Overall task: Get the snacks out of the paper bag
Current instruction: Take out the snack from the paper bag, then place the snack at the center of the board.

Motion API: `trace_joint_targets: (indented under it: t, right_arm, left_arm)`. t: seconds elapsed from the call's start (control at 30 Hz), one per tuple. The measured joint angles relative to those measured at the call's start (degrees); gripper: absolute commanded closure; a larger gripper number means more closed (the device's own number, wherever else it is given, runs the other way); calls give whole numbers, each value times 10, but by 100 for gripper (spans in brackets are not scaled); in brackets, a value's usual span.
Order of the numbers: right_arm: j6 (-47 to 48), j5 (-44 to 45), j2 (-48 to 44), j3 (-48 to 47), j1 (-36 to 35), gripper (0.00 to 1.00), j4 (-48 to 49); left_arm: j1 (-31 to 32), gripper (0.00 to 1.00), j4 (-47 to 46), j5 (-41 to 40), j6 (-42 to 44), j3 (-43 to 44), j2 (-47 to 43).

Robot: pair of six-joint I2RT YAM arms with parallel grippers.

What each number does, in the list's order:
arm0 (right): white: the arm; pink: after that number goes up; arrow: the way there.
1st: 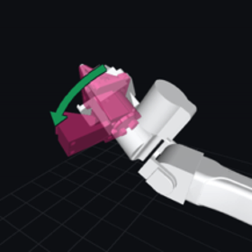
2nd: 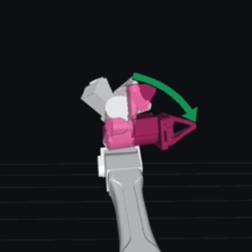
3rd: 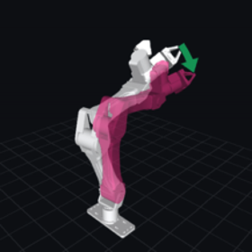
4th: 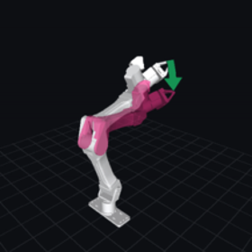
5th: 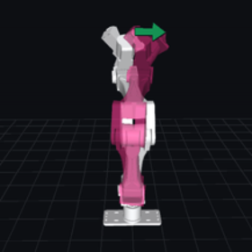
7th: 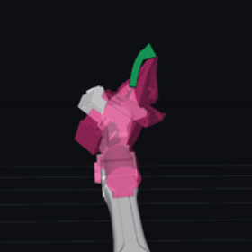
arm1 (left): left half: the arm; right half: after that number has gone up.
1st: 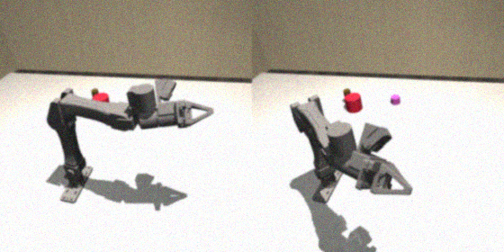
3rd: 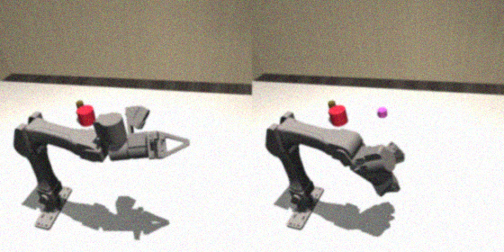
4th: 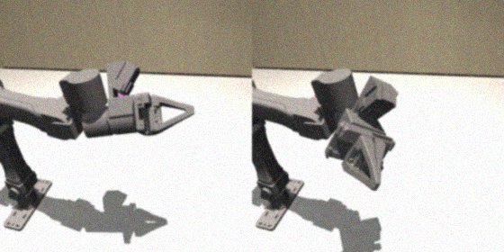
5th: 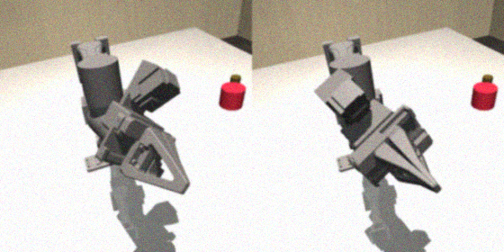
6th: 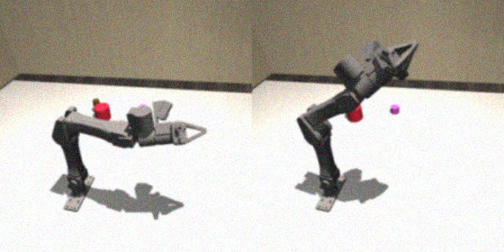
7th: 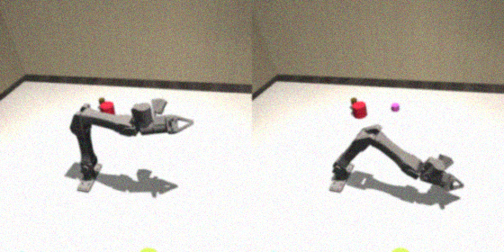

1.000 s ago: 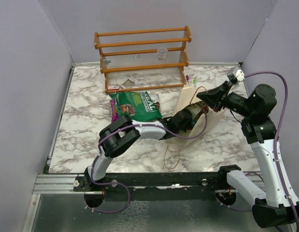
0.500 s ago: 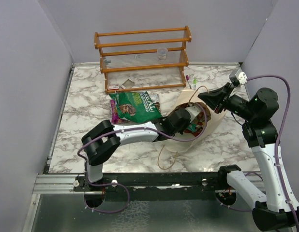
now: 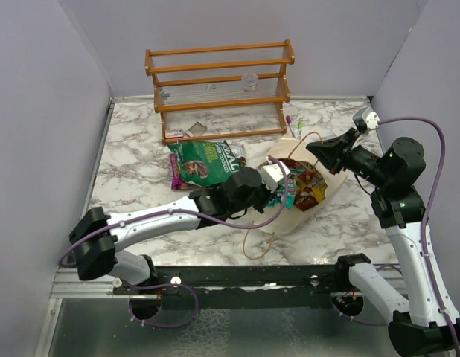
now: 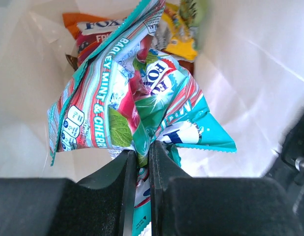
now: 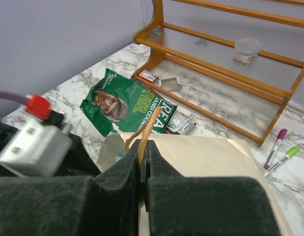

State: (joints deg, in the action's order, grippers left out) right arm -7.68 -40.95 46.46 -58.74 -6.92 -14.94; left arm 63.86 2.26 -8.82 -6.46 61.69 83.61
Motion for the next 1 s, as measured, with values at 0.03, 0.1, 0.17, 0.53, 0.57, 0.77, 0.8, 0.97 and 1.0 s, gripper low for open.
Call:
trace_joint_targets:
  t: [0.03, 0.1, 0.17, 0.53, 0.57, 0.77, 0.8, 0.97, 1.0]
  right_arm:
    - [0, 3, 0, 1, 0, 98, 0]
    - [0, 10, -1, 2, 0, 98, 0]
    - [0, 14, -1, 2, 0, 98, 0]
    - [1, 25, -1, 7, 0, 98, 0]
    - [1, 26, -1, 7, 0, 98, 0]
    - [5, 28, -1, 8, 0, 98, 0]
    - [5, 28, -1, 8, 0, 98, 0]
    - [5, 29, -5, 12, 0, 98, 0]
    - [5, 29, -5, 13, 0, 98, 0]
  left_arm:
    - [0, 96, 0, 11, 3, -9, -21]
    - [0, 96, 7, 31, 11, -26, -64]
    - [0, 99, 18, 39, 23, -33, -101]
    - [1, 100, 47, -45, 104, -34, -274]
    - [2, 100, 45, -75, 111, -34, -280]
    - [-10, 100, 11, -276, 143, -73, -283]
    - [-20, 100, 14, -293, 142, -77, -278]
    - [-130, 100, 56, -305, 91, -78, -237]
    - [-154, 100, 64, -302, 81, -78, -230]
